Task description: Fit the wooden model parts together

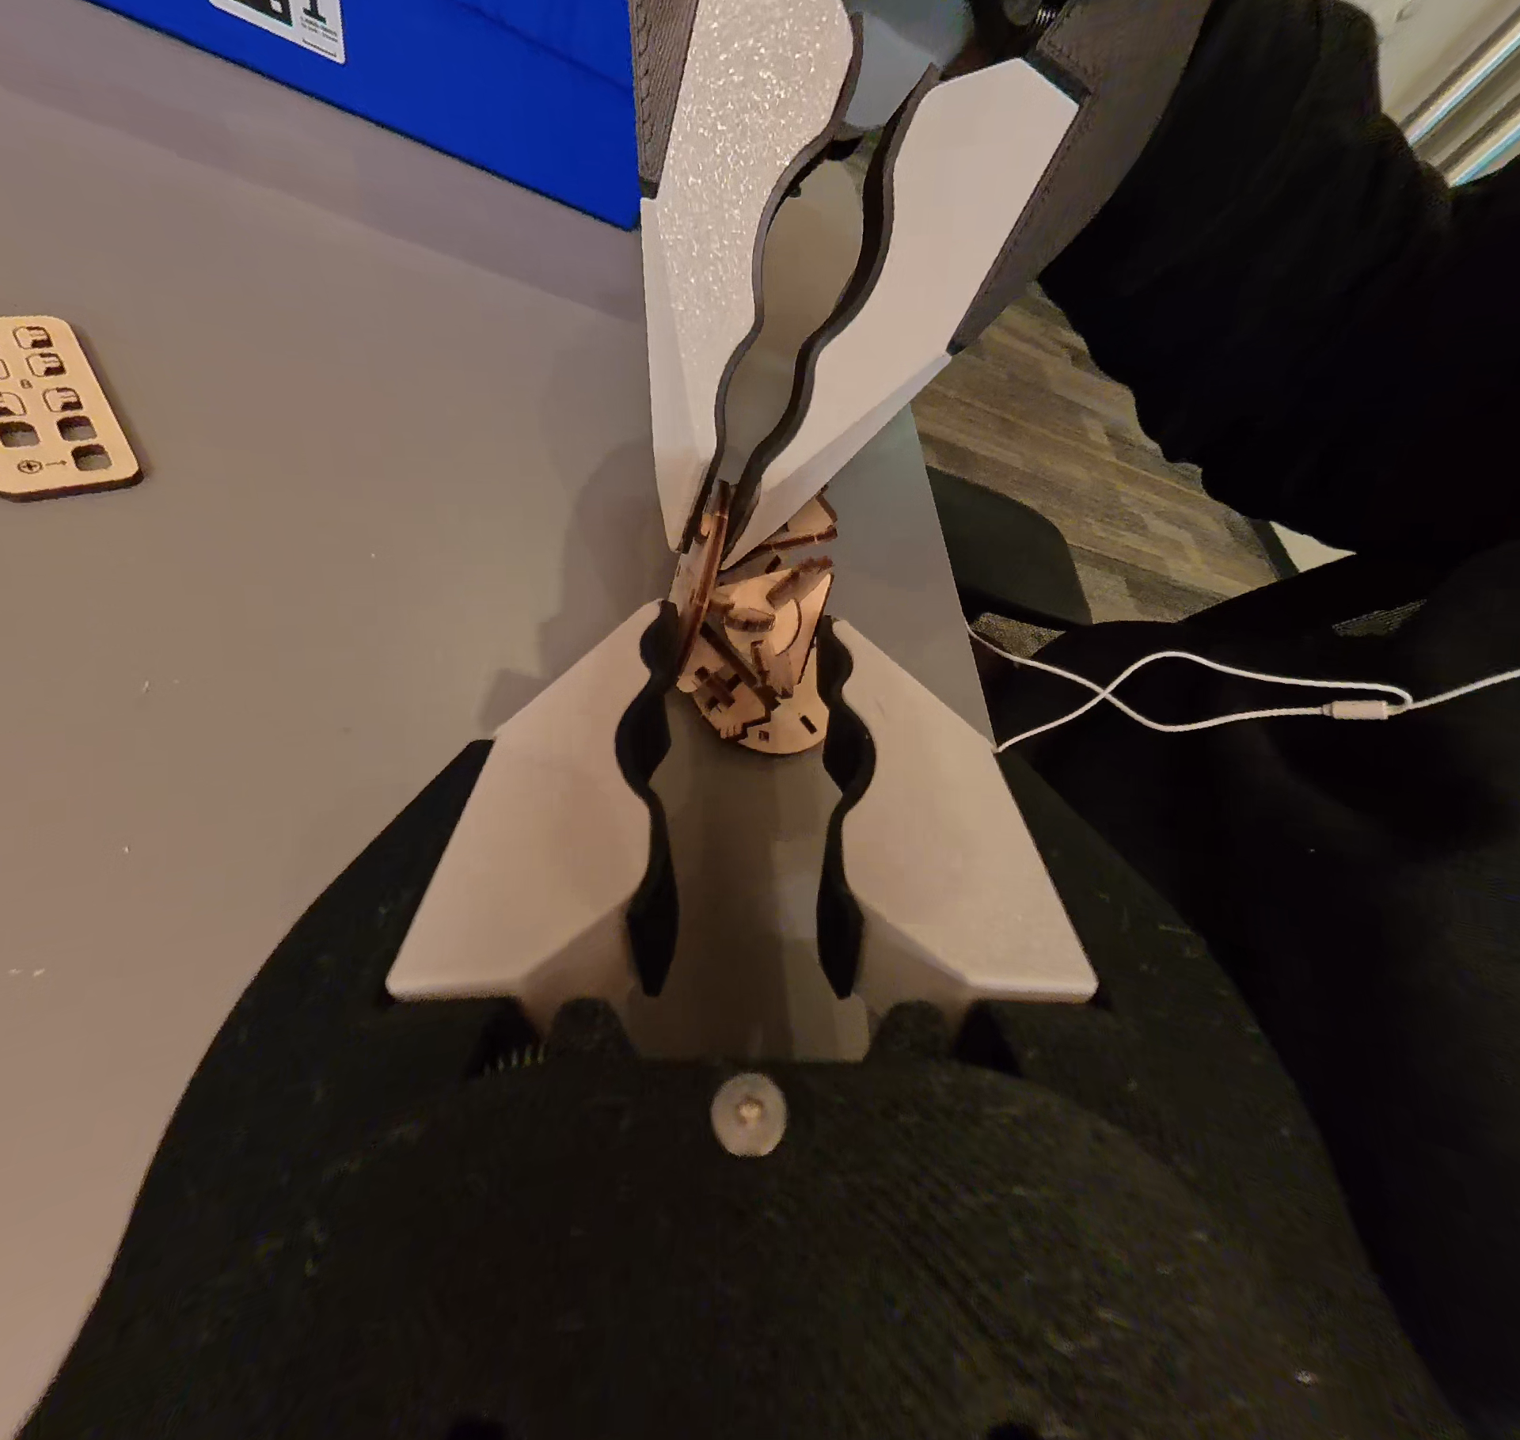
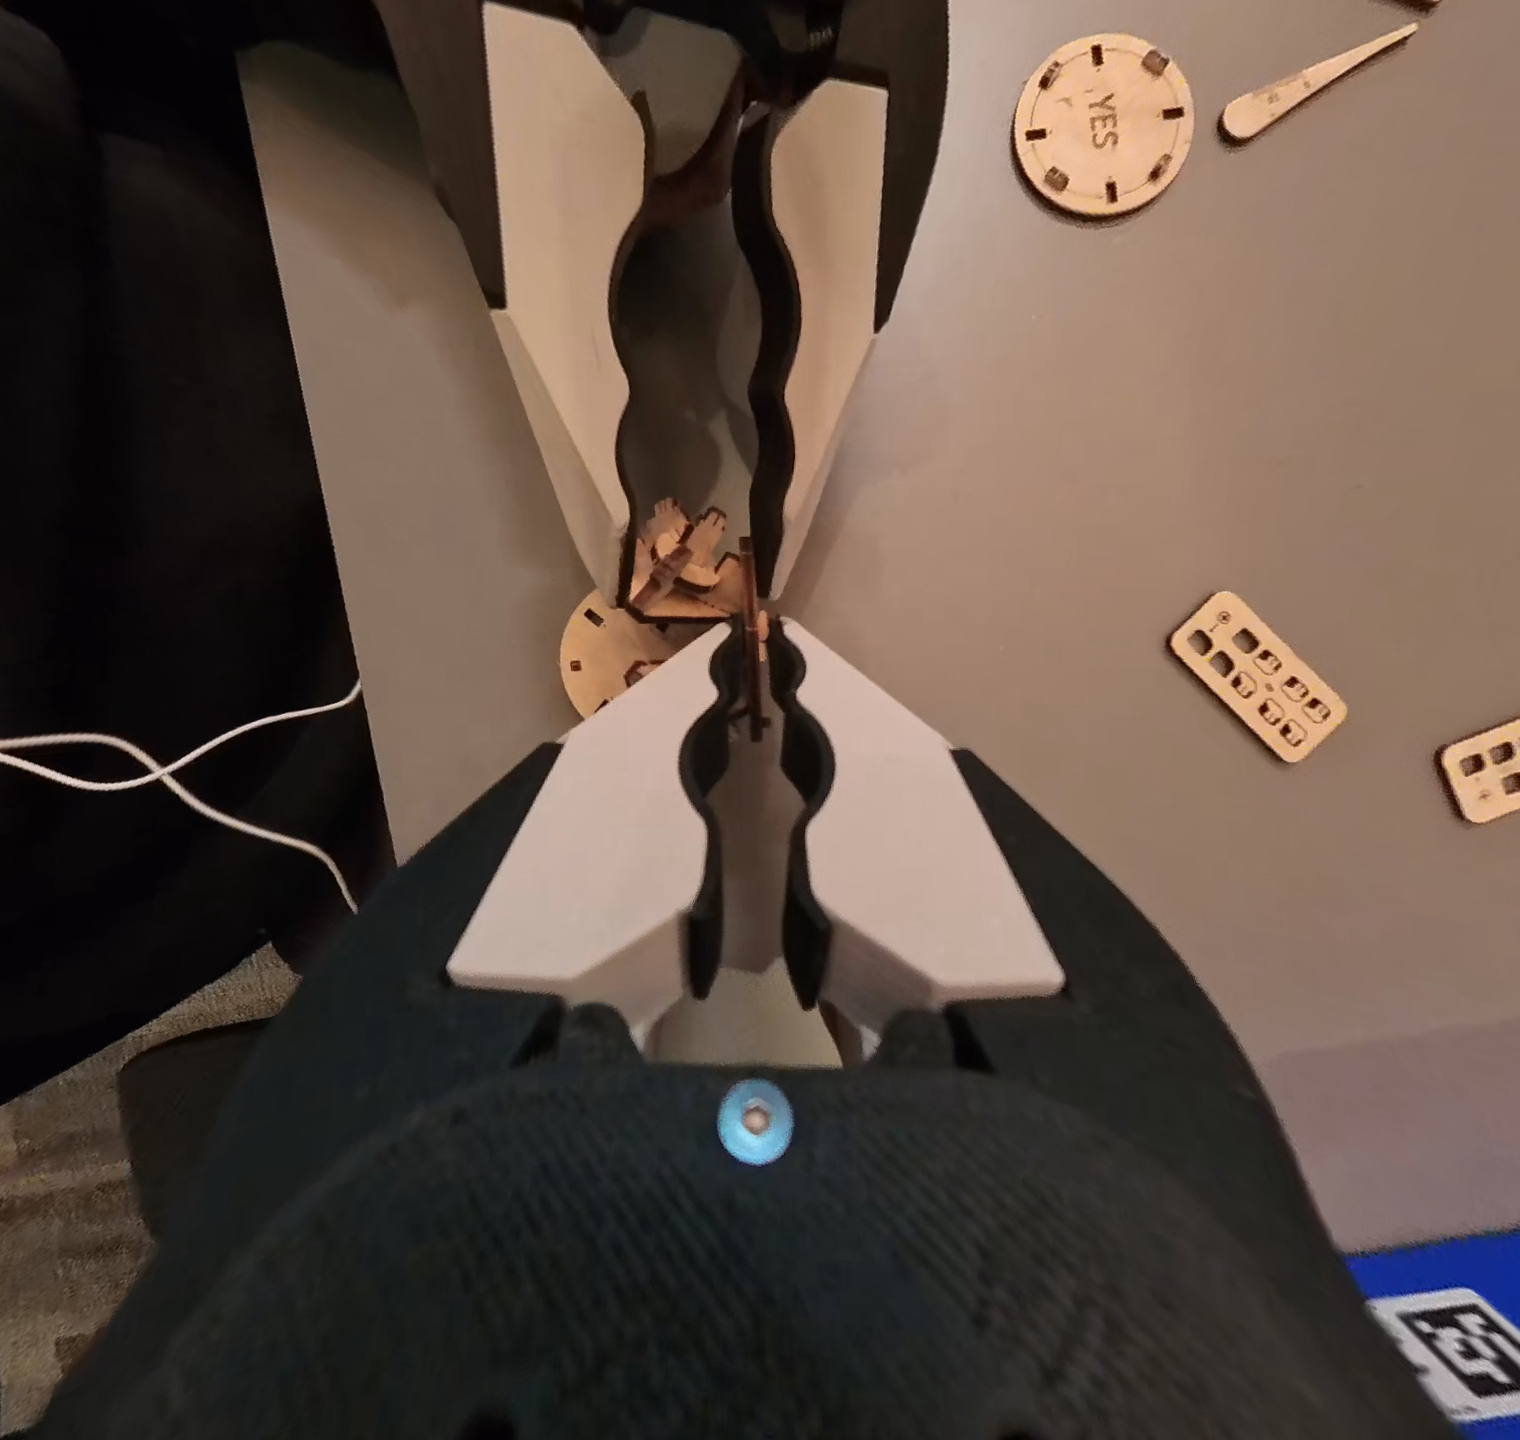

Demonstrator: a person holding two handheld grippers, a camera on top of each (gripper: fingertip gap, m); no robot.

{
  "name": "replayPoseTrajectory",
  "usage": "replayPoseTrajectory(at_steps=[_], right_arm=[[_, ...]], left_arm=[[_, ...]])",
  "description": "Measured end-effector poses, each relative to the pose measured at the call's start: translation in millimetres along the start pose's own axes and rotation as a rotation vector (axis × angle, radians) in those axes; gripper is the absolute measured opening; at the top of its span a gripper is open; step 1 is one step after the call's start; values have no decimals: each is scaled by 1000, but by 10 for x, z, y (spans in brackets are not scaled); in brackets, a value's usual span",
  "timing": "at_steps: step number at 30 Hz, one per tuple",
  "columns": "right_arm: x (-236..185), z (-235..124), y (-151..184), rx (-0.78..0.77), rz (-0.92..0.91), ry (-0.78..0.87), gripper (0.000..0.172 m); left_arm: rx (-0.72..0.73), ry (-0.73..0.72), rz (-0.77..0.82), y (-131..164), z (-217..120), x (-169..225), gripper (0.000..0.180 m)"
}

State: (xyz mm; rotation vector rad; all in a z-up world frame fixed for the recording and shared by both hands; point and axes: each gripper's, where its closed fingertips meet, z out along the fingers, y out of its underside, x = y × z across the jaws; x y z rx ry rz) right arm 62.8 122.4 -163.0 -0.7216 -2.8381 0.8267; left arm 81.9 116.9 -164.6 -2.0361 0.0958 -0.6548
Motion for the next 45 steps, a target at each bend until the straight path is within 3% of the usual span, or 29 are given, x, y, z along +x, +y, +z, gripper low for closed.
replayPoseTrajectory(at_steps=[5,13,20,31,33,40,43,45], right_arm=[[-15,4,-20,-1,-10,7,3],[-64,32,-72,123,18,-73,3],[-26,20,-38,98,12,-42,3],[-57,29,-66,64,-12,-23,3],[-64,38,-76,49,-16,-22,3],[-54,43,-74,22,-14,-15,3],[-51,44,-74,31,2,-22,3],[-50,42,-72,36,11,-23,3]], left_arm=[[-8,-7,7,14,-15,15,30],[-17,62,-1,55,-82,103,38],[5,21,17,28,-216,33,38],[-207,-82,22,381,-98,-123,46],[-242,-69,29,442,-94,-93,27],[-122,-161,179,352,-264,182,7],[-134,-158,224,355,-95,394,4],[-175,-272,287,377,111,413,0]])
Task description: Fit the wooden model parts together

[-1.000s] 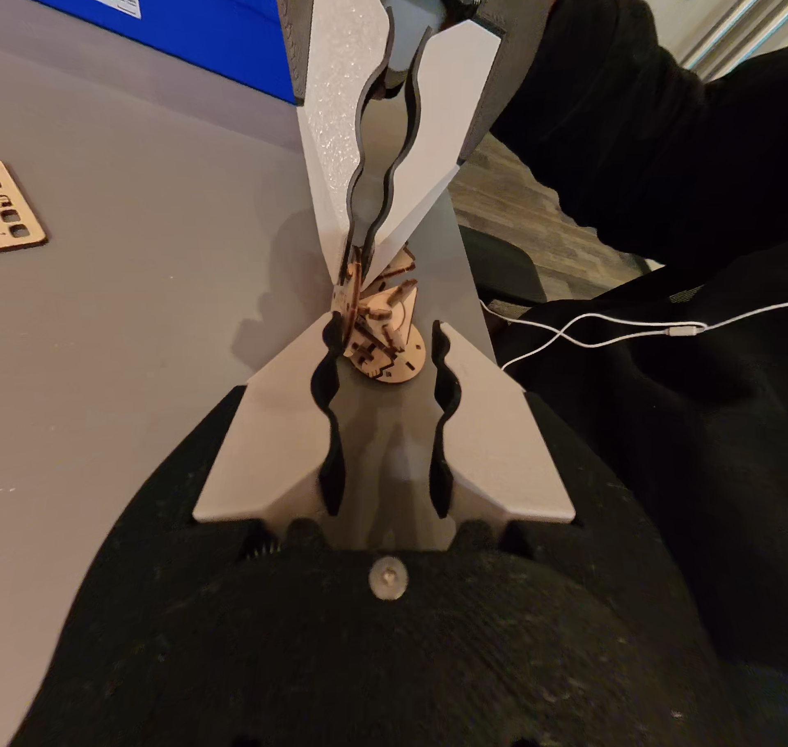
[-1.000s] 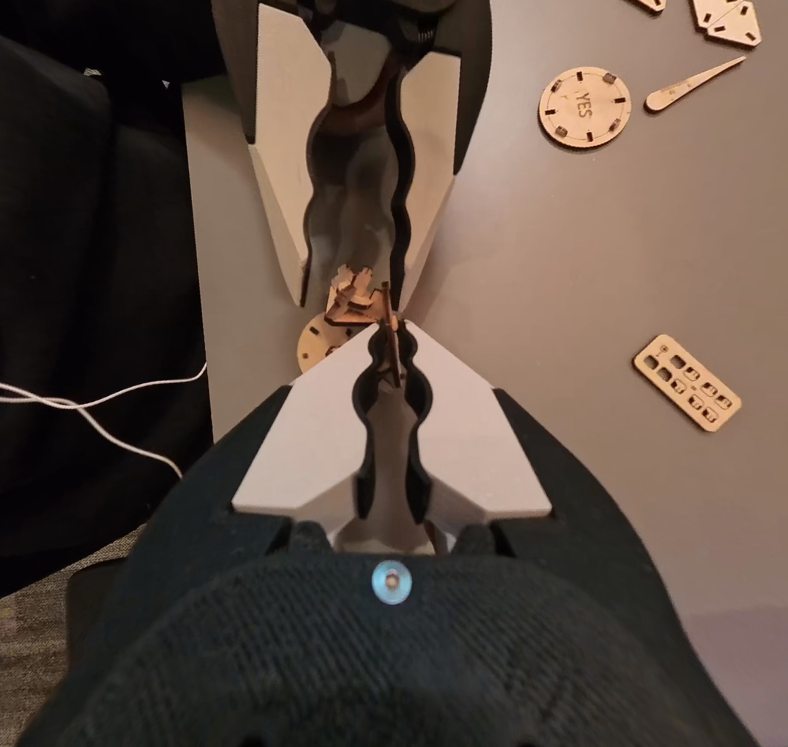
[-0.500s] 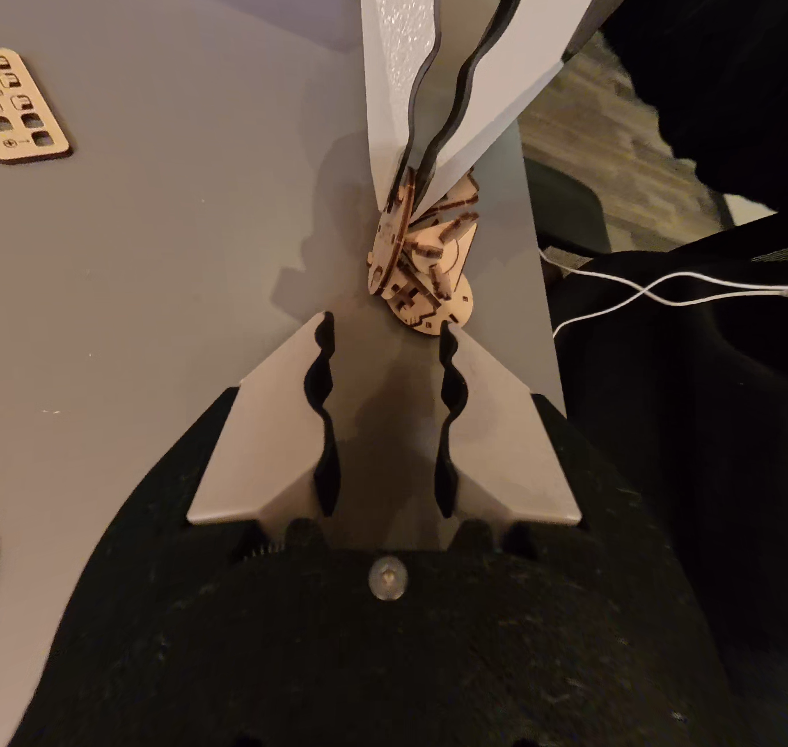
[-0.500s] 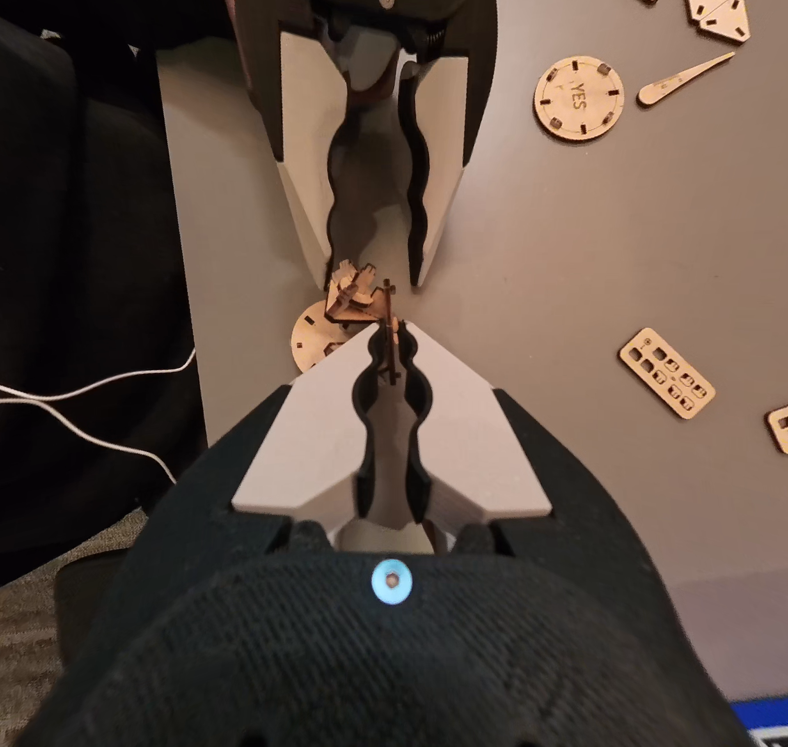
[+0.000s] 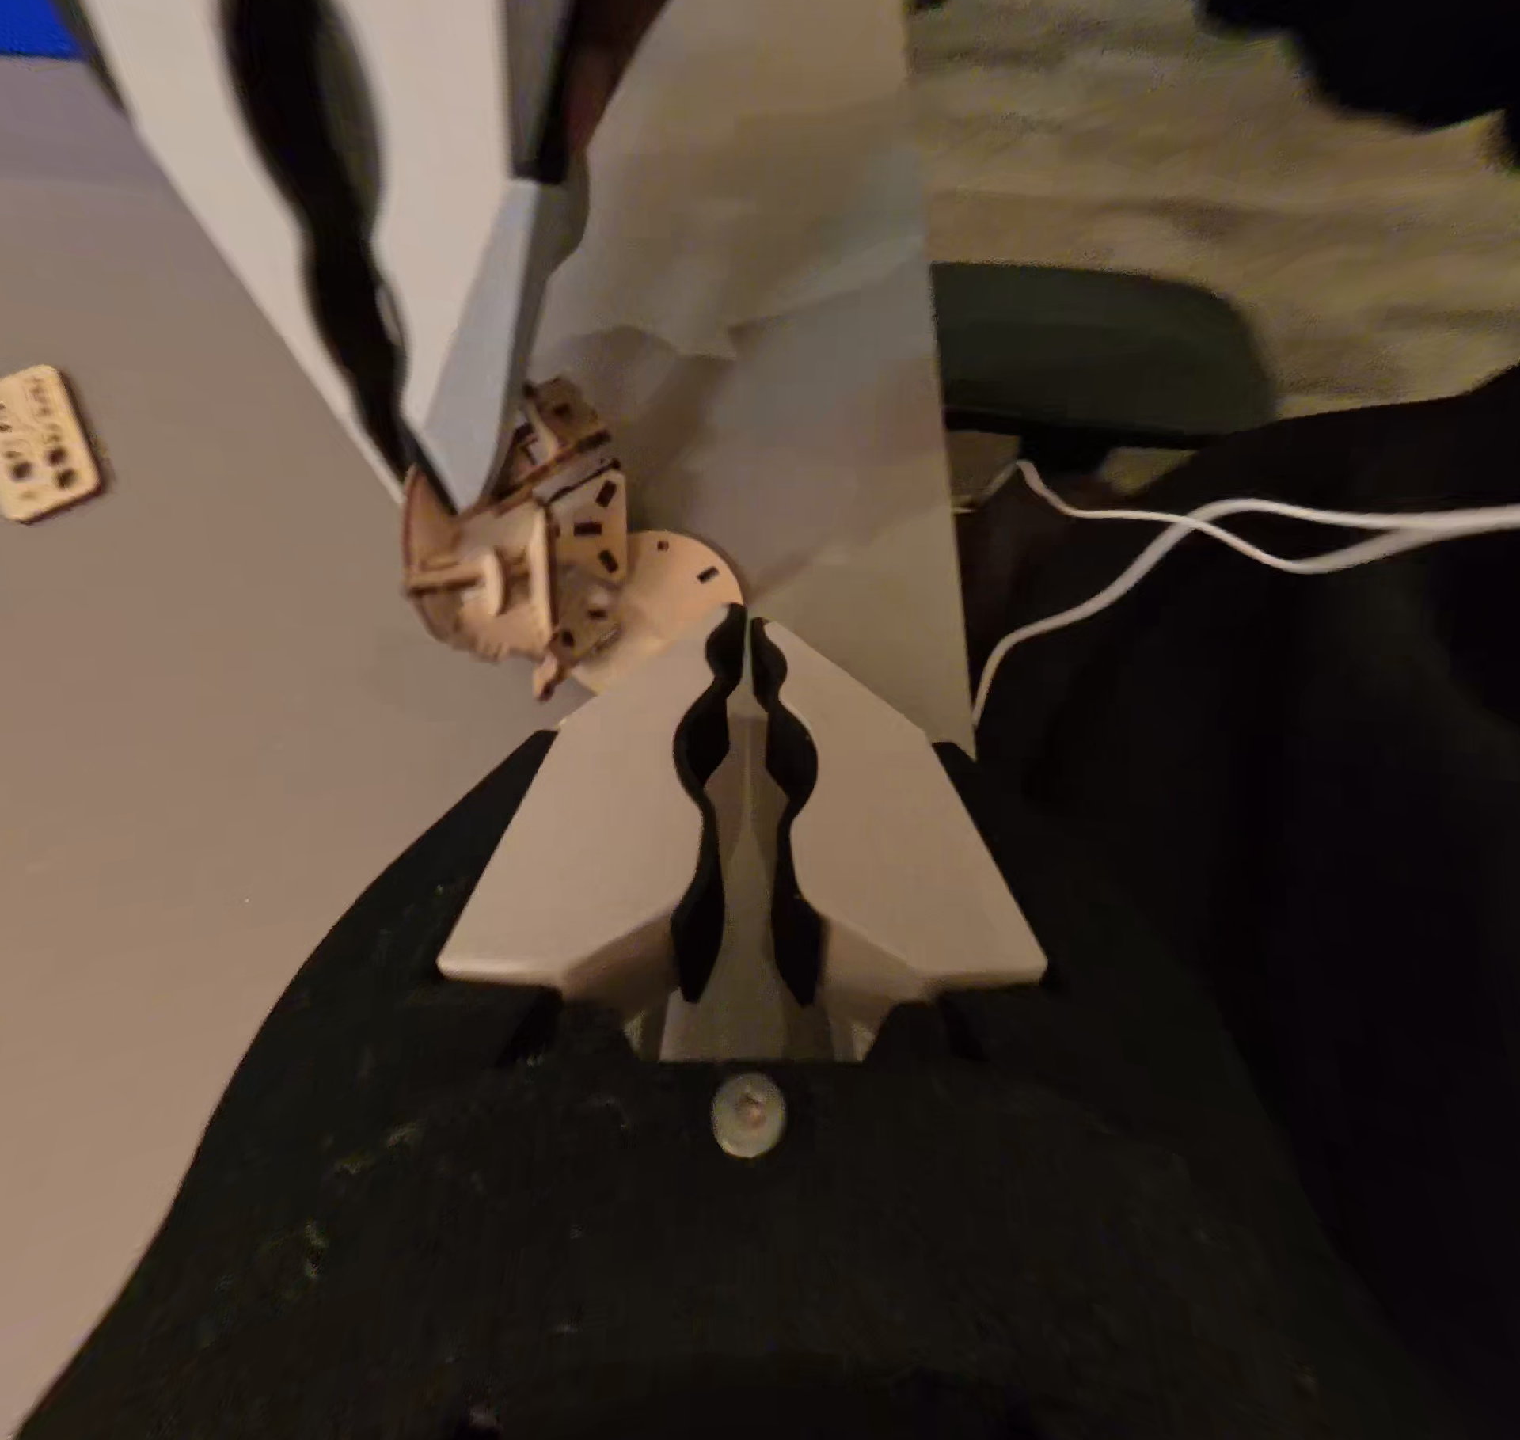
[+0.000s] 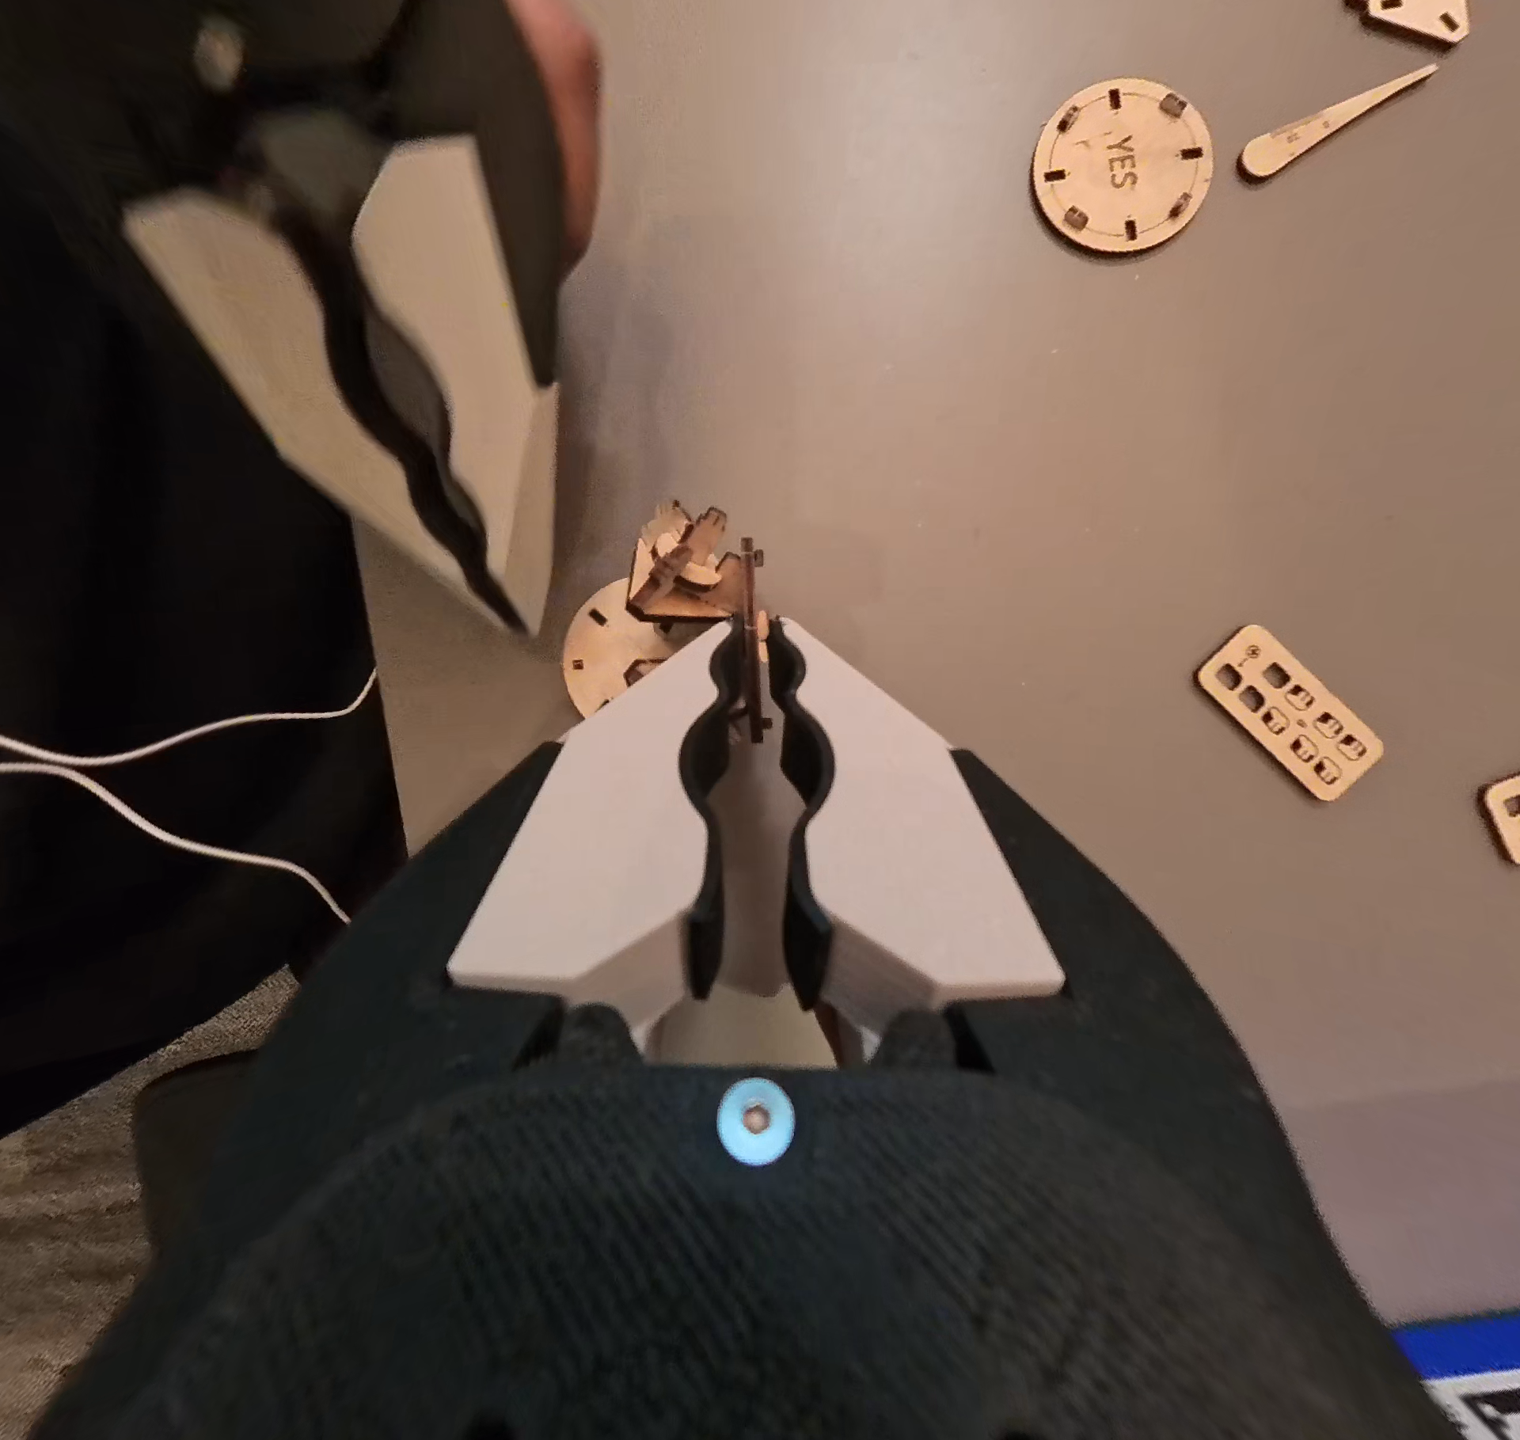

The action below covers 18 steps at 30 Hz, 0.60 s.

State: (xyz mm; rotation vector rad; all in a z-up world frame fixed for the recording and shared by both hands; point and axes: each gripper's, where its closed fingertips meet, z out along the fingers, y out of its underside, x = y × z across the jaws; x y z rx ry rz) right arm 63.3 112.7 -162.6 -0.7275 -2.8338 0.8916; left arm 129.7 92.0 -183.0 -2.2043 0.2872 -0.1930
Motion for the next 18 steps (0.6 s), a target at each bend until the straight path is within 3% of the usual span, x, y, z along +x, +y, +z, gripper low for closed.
replayPoseTrajectory(at_steps=[4,10,12,18], right_arm=[[-9,-2,-2,0,-14,9,3],[-21,0,-8,10,-26,2,3],[-21,-1,-4,9,-19,-1,3],[-35,-1,18,-29,-8,-9,3]], left_arm=[[-151,-337,168,28,265,-71,0],[-231,-661,373,-9,265,-159,0],[-215,-705,376,-34,216,-206,0],[-203,-646,259,55,250,-261,0]])
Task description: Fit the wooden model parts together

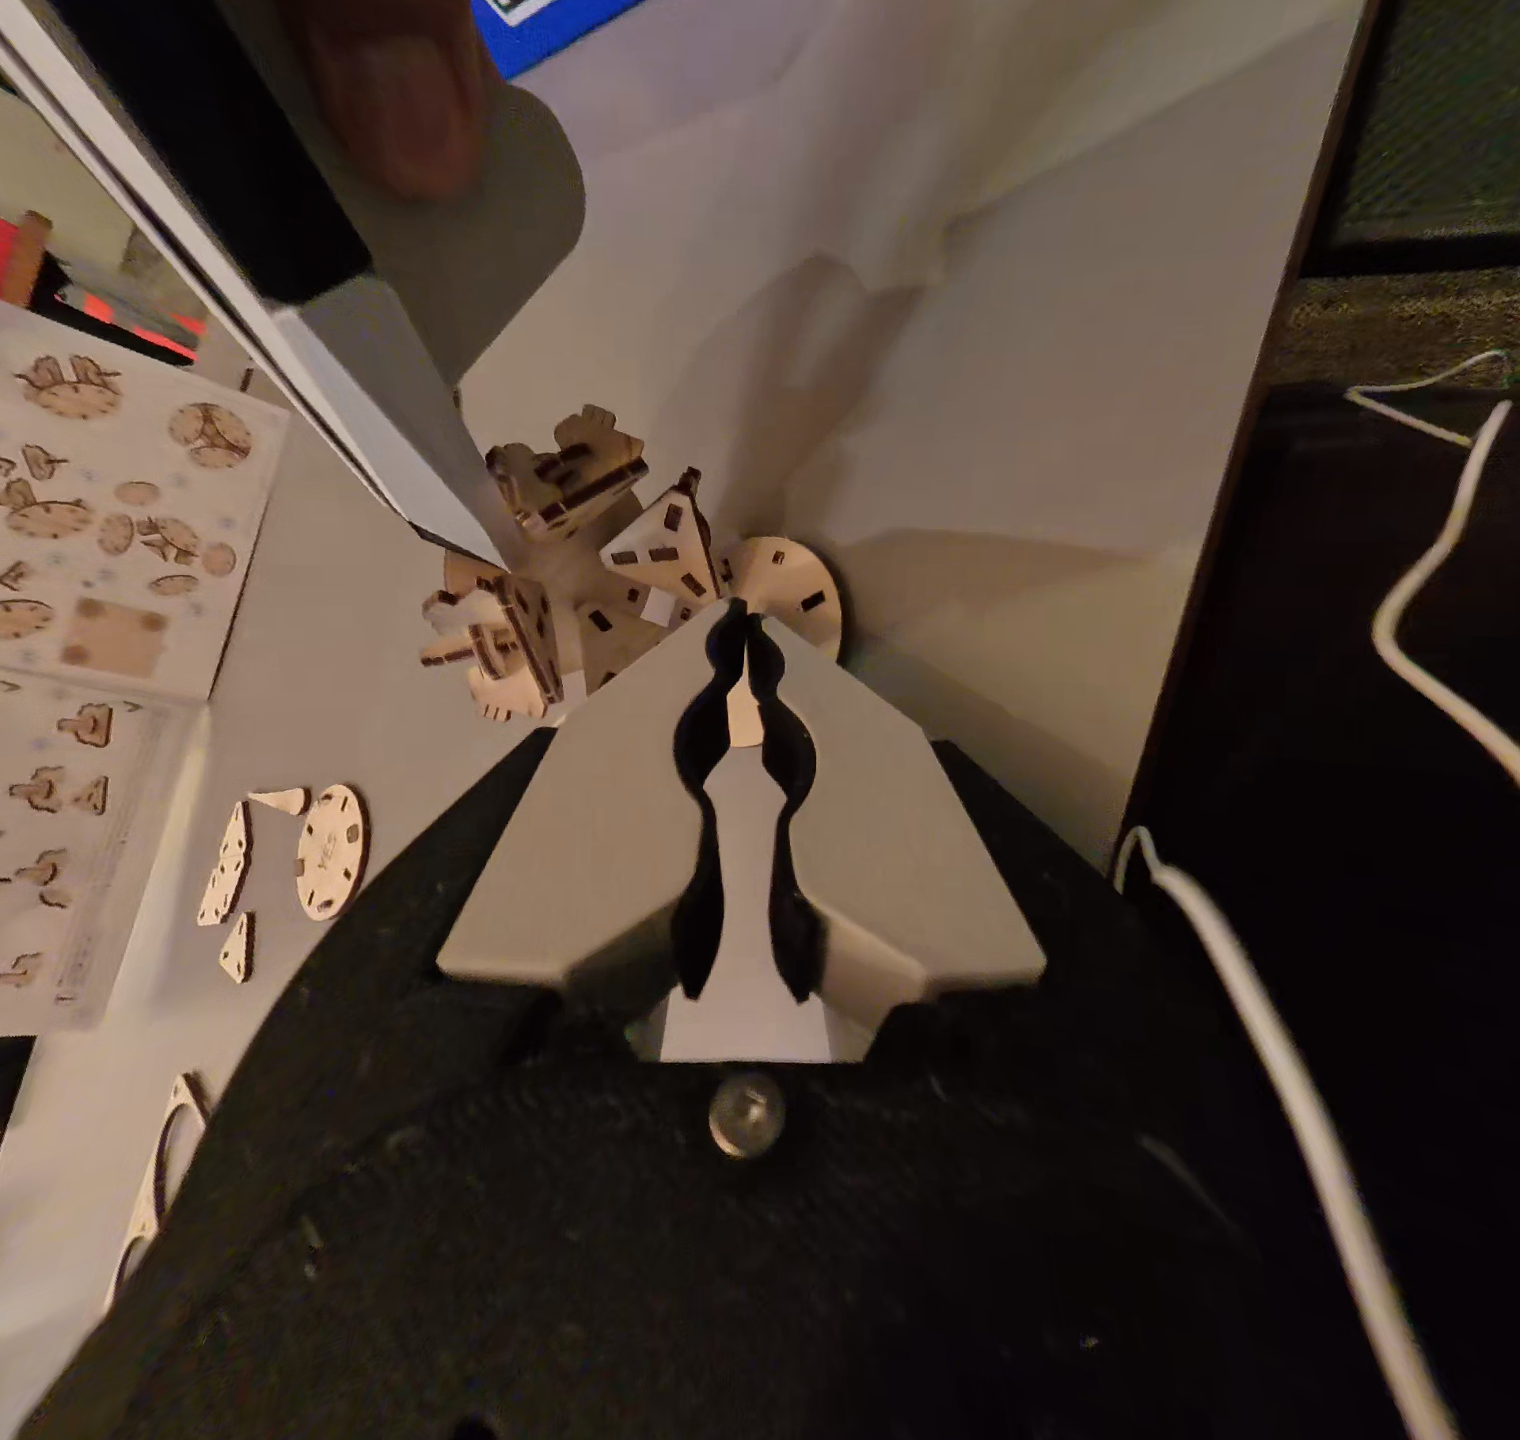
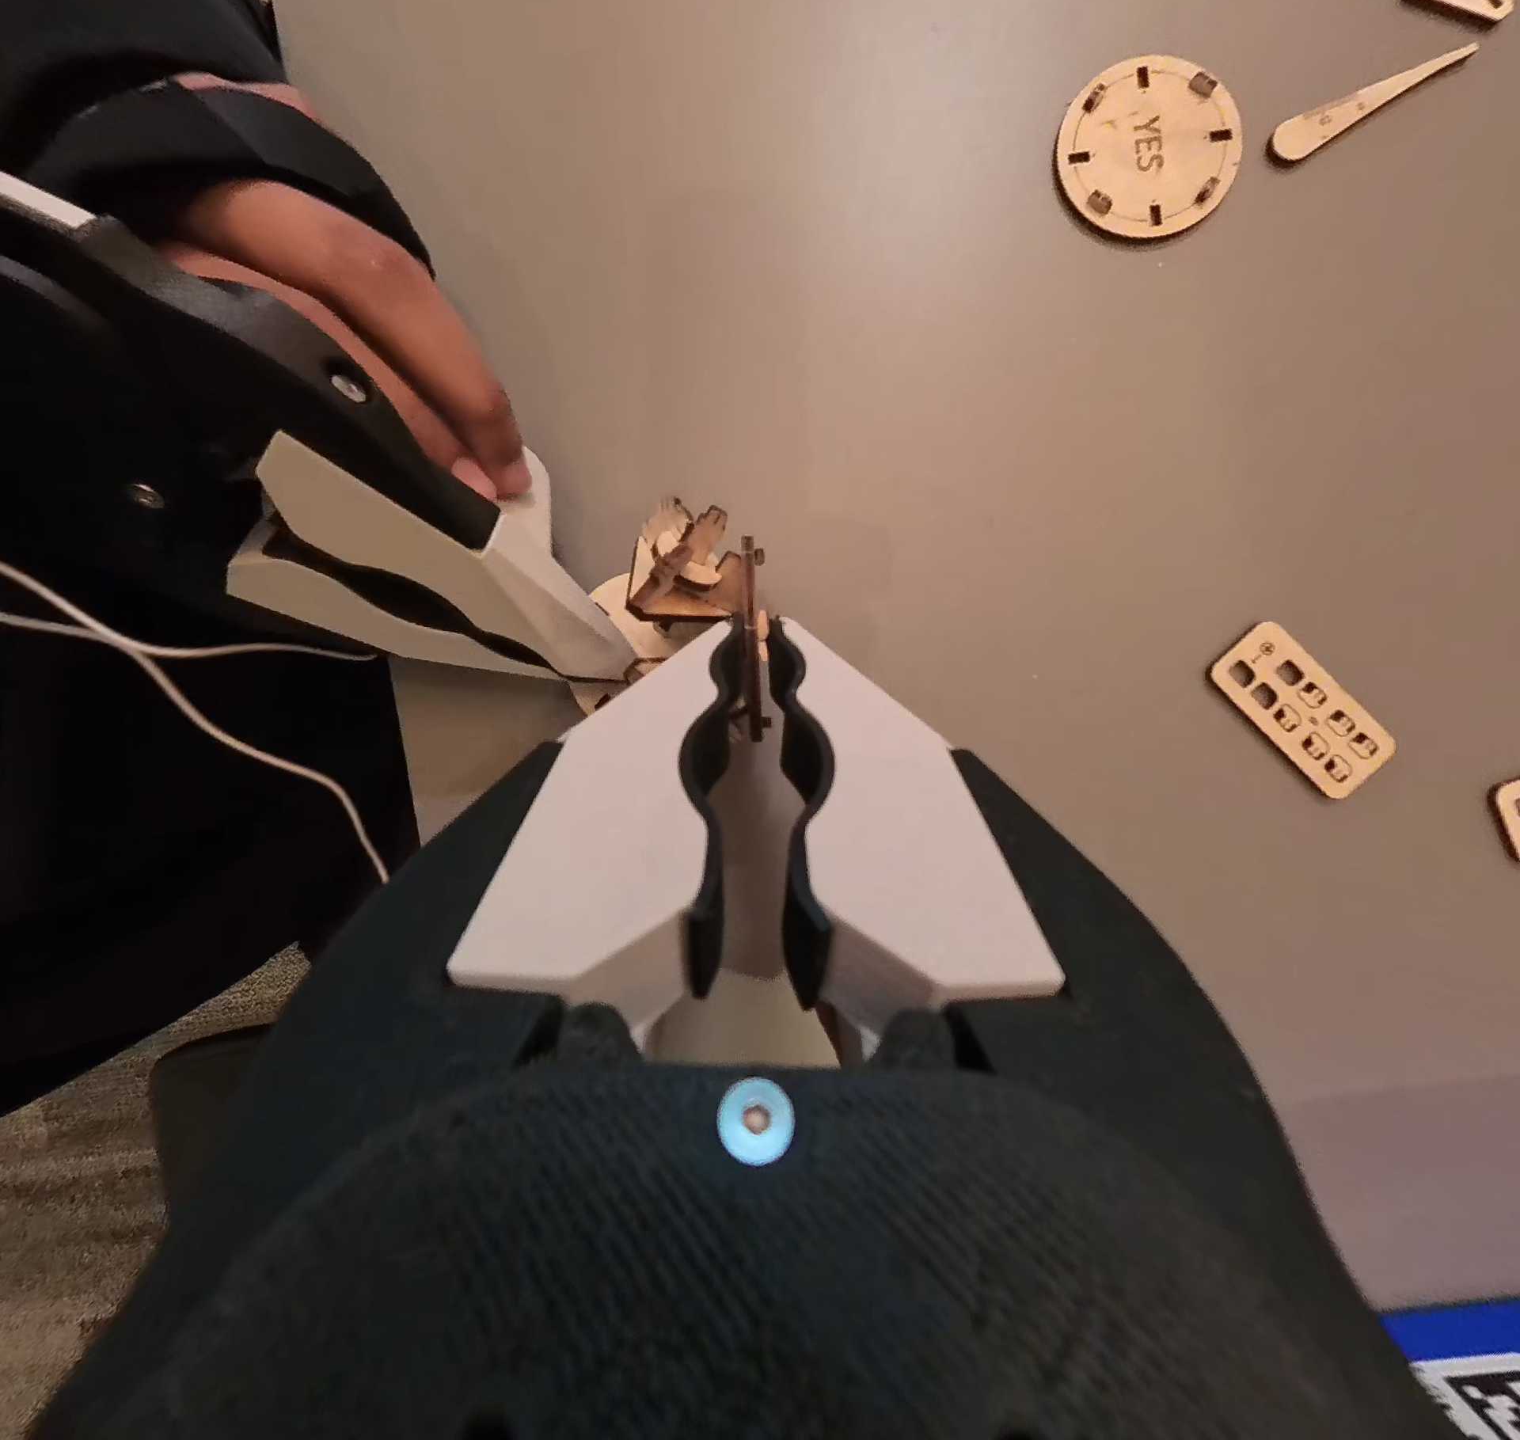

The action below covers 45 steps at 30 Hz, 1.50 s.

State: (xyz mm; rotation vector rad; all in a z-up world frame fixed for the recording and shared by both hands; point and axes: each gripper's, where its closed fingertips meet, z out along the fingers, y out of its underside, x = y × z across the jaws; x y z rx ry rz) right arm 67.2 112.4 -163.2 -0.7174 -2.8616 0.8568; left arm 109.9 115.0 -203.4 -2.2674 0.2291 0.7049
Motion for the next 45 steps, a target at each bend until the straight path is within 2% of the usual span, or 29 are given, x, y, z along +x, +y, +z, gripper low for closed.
replayPoseTrajectory(at_steps=[8,25,34,40,45], right_arm=[[-3,-7,19,-47,-22,46,4],[11,-2,26,-136,-63,125,4],[-4,-7,22,-54,-36,124,4],[-4,-5,28,-88,-77,134,4],[4,-4,23,-50,-43,108,4]], left_arm=[[-14,-67,61,15,1,0,0],[-1,-36,23,17,2,-1,0],[-1,-43,28,13,2,-1,0],[-4,-46,33,12,1,-2,0],[4,-44,40,11,0,-3,0]])
